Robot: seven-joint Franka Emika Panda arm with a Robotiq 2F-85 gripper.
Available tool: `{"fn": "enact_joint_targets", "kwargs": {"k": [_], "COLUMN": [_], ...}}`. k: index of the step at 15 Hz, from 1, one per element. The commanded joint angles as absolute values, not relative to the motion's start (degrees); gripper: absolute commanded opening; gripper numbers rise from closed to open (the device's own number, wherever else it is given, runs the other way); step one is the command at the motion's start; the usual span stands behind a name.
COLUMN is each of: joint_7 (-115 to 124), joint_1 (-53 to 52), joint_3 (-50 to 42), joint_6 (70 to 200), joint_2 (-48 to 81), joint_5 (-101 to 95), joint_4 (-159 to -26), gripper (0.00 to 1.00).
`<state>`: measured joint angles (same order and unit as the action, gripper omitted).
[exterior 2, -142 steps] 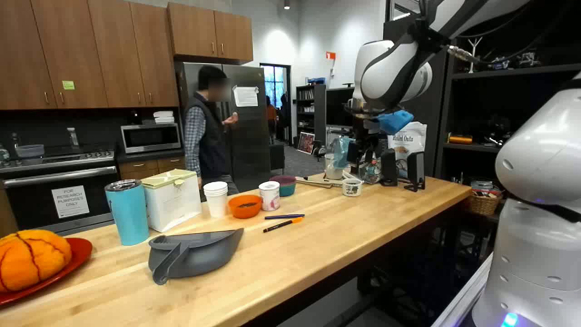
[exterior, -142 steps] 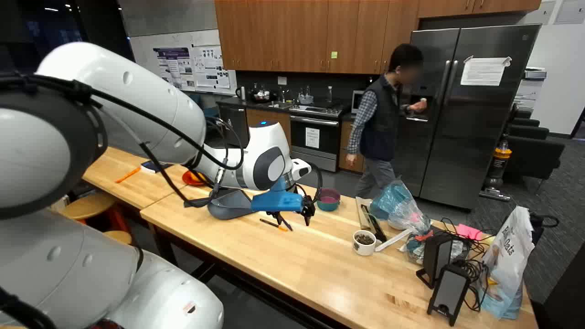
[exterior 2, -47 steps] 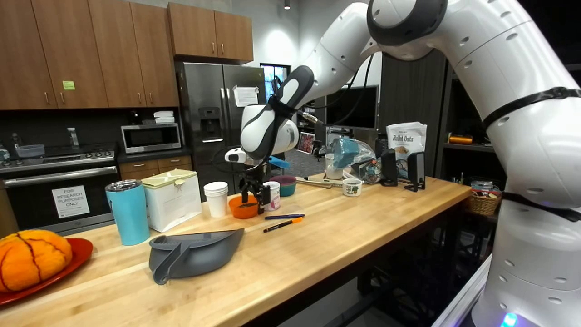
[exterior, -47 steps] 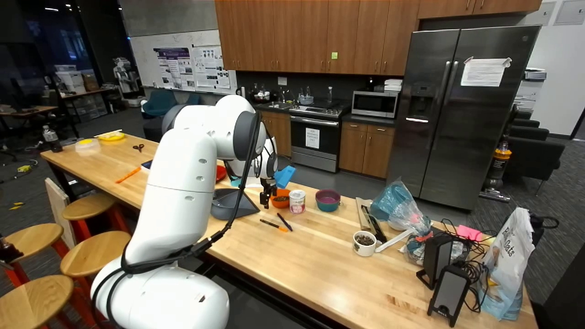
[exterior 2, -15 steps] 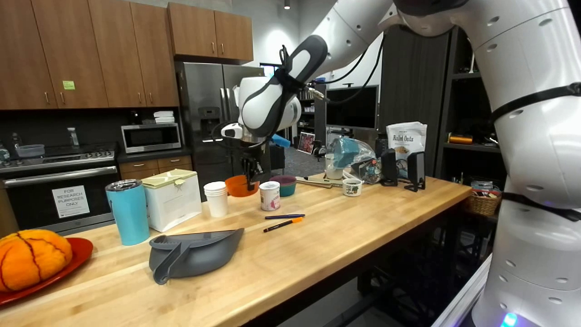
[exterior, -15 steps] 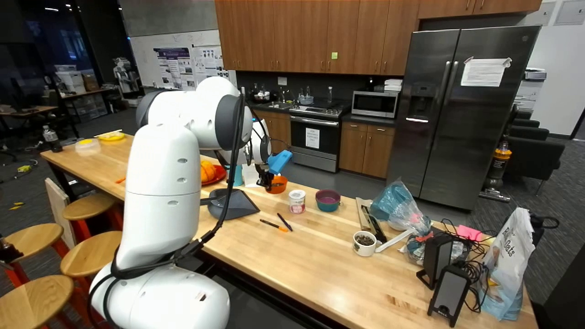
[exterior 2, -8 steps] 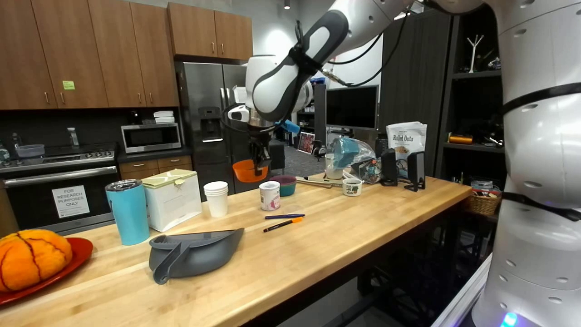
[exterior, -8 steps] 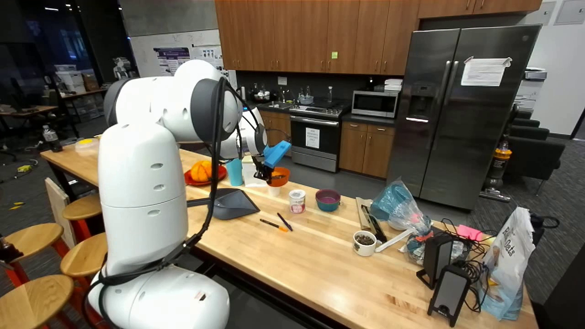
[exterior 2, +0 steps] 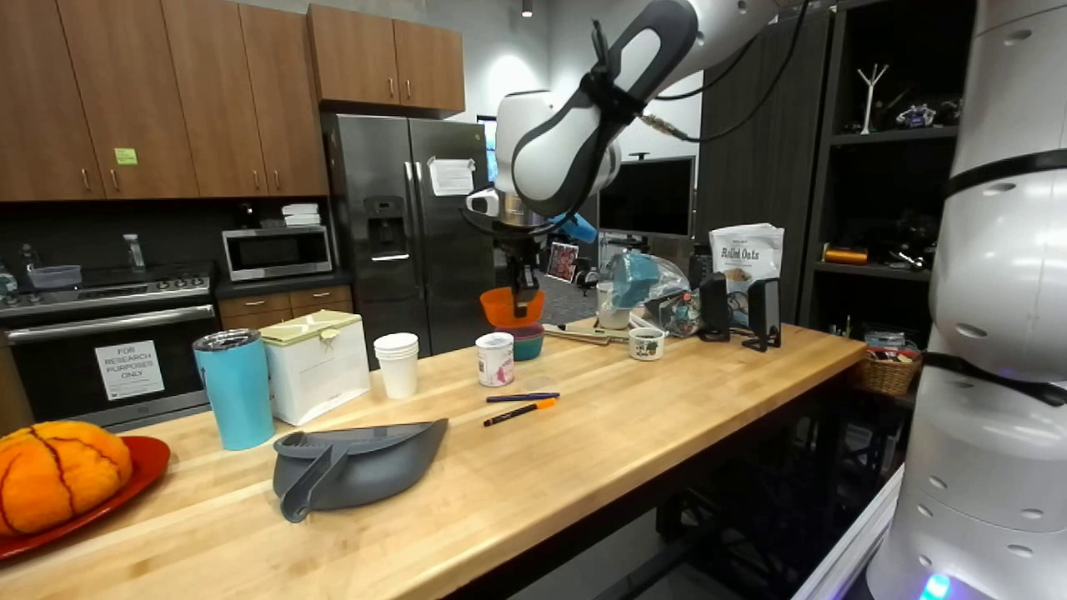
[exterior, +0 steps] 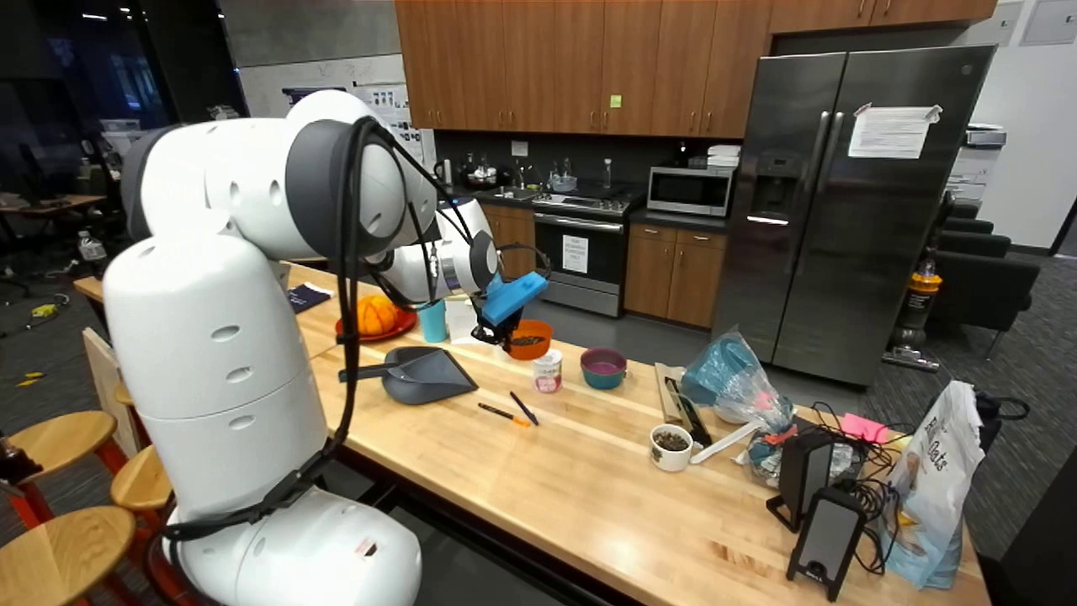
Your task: Move the orange bowl to the right
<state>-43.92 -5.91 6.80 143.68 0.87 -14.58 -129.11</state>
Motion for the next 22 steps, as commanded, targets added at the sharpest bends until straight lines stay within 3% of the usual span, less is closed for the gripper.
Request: {"fn": "enact_joint_targets", "kwargs": {"k": [1, 12, 22], "joint_7": [-37.36, -35.7, -39.41], "joint_1": [-5.42, -1.27, -0.75], "joint_3": [5.88, -2.99, -13.86], "joint_6": [144.9, 146.62, 153.45], "joint_2": [-4.79, -17.45, -16.1], "joint_5": [-15.31, -12.43, 1.73], "joint_4": [-136.1, -152.86, -155.41], "gripper": [0.01, 0.01, 0.01]}}
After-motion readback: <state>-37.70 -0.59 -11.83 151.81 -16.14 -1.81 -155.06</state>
